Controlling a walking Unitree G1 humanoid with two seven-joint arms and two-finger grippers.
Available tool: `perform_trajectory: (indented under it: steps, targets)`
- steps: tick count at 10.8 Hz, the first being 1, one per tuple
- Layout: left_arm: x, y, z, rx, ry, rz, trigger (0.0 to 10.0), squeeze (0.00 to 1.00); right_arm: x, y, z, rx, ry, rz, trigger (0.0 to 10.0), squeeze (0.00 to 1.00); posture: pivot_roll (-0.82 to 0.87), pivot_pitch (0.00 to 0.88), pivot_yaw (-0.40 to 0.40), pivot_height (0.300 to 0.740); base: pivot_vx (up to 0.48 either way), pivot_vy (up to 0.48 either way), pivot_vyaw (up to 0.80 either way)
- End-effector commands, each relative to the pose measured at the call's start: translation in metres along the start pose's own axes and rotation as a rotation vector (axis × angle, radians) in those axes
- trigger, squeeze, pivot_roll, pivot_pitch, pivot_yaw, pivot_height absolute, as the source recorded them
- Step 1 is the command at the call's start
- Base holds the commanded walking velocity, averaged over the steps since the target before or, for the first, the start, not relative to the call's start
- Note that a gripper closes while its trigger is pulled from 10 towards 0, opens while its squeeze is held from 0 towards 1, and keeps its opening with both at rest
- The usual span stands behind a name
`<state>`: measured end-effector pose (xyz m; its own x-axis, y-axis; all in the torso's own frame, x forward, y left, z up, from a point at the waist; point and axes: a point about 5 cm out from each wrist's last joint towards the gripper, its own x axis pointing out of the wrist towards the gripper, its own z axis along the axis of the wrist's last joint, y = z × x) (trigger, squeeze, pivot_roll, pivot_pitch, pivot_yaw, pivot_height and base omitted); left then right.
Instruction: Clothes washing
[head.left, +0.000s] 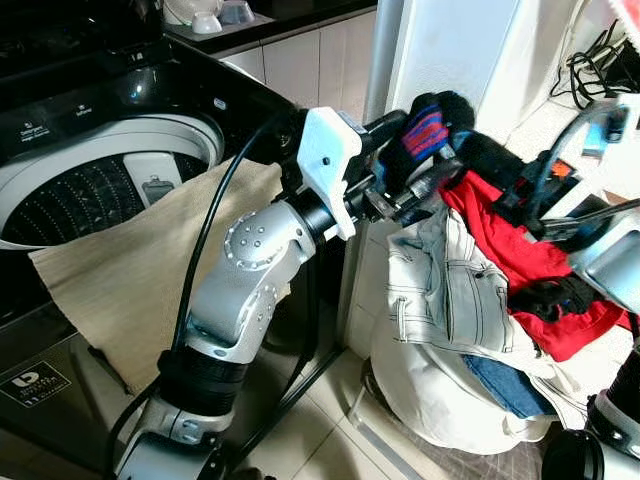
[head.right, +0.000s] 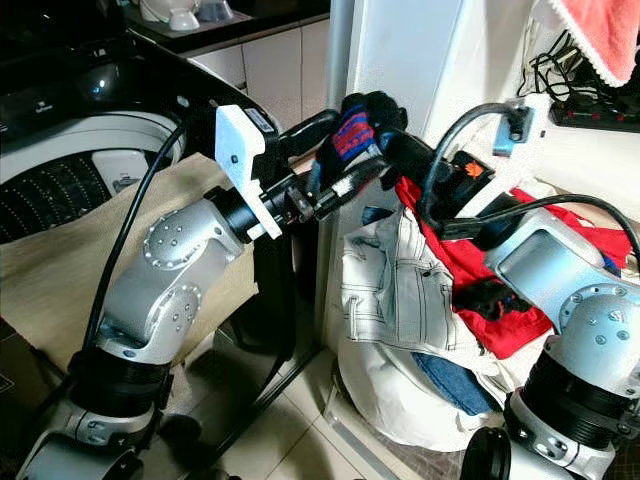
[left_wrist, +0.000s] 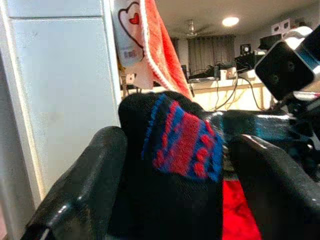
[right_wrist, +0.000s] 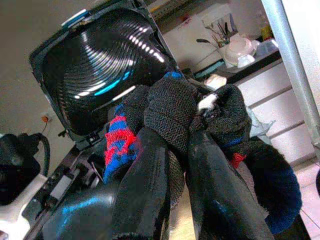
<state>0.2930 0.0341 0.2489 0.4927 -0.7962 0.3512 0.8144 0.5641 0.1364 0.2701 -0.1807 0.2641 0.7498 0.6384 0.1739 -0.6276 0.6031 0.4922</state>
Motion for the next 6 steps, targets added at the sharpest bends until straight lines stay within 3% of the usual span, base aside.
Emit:
perform_trajectory:
  steps: [1, 6]
  targets:
    - [0.0, 0.0023, 0.0028, 0.01, -0.013, 0.008, 0.0, 0.0, -0.0014, 0.005, 0.0012, -0.019, -0.004, 0.015, 0.0, 0.0, -0.1, 0.0, 0.013, 0.74, 0.0, 0.0, 0.0]
    - [-0.0009, 0.0031, 0.0027, -0.004, -0.021, 0.01, 0.0, 0.0, 0.0003, 0.0067, 0.0003, -0.013, -0.004, 0.018, 0.0, 0.0, -0.1, 0.0, 0.014, 0.74, 0.0, 0.0, 0.0]
